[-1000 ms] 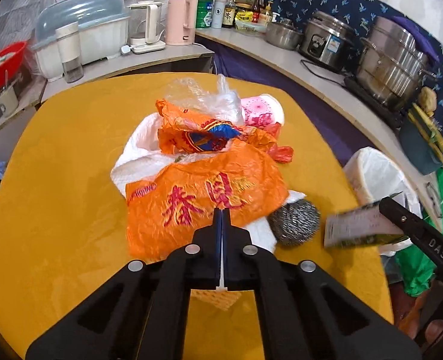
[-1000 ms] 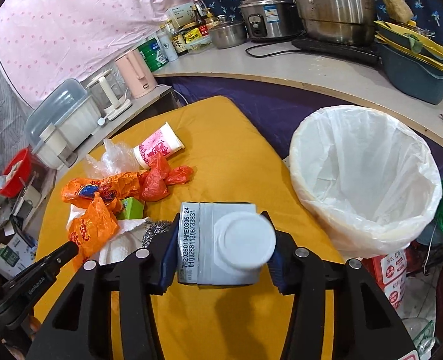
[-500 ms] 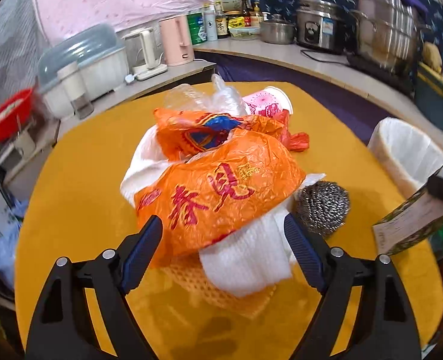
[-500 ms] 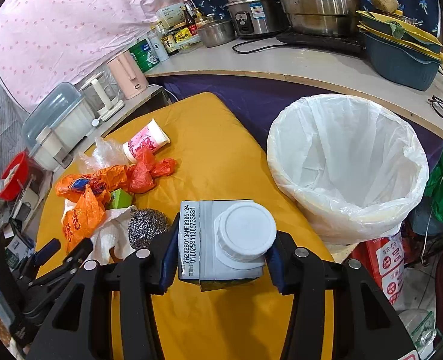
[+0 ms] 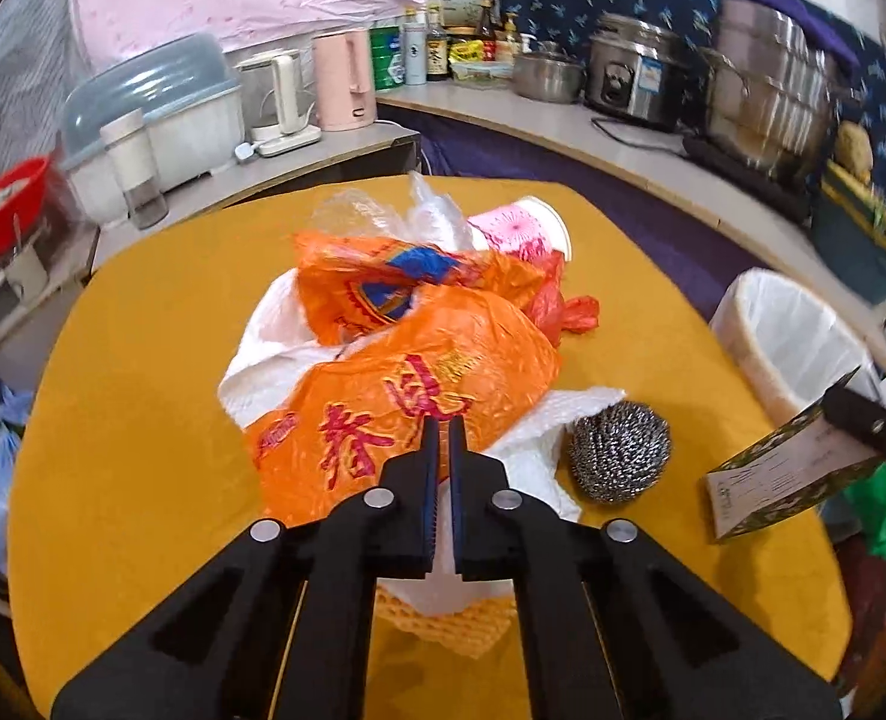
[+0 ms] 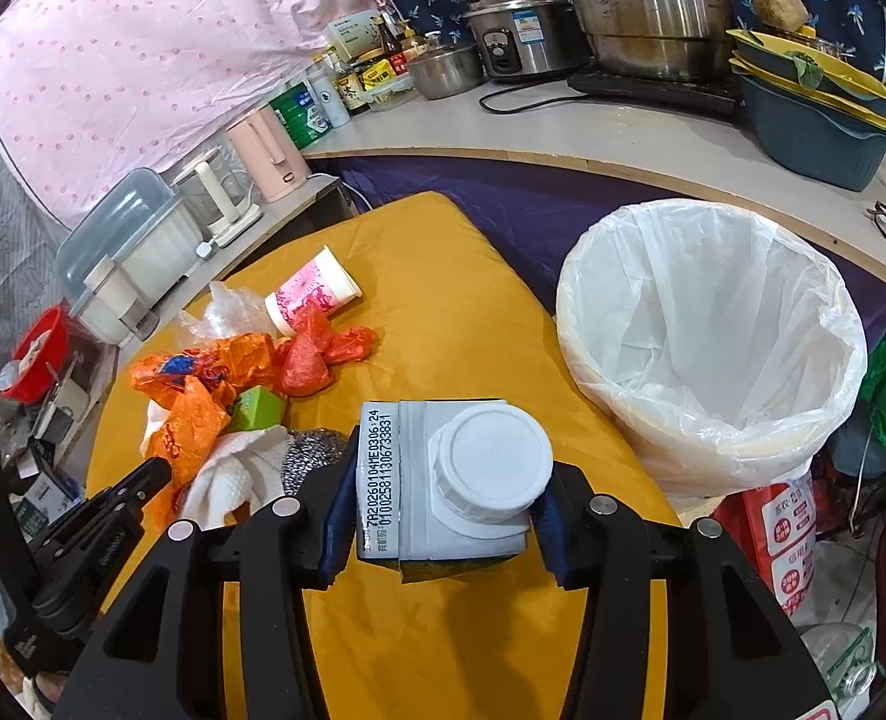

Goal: Collect trash

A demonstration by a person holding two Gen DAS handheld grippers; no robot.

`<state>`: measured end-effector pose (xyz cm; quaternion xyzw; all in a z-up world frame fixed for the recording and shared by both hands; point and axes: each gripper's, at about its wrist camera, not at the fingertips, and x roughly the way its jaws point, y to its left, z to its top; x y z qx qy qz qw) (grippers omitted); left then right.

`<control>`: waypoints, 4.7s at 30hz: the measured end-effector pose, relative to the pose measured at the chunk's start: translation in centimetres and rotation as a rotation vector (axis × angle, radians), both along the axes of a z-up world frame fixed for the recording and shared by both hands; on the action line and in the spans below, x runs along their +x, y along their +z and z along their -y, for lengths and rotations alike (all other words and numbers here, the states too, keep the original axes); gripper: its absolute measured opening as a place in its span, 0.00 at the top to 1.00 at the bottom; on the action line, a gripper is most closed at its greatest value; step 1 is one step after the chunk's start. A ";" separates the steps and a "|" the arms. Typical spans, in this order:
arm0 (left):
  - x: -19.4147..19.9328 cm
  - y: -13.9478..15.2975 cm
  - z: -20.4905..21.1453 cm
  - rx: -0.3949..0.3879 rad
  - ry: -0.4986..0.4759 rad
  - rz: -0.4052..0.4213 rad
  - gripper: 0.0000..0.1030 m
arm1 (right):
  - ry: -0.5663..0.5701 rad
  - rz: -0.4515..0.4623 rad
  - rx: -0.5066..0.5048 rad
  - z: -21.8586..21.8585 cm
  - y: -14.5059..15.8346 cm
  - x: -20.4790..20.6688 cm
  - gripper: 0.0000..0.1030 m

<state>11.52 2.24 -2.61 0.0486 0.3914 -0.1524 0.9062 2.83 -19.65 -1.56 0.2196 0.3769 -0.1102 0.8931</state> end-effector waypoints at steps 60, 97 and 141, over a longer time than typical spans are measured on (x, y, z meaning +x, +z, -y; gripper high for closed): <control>-2.7 5.7 -2.2 -0.251 -0.088 0.009 0.95 | 0.007 0.092 -0.038 -0.1 4.3 -1.8 0.54; -2.8 5.1 25.8 -0.212 -0.454 -0.088 0.68 | -0.368 0.147 -0.038 20.5 3.2 -4.6 0.46; -4.1 5.1 3.7 -0.008 -0.034 0.044 0.27 | -0.031 0.102 -0.066 -0.5 3.3 -1.8 0.35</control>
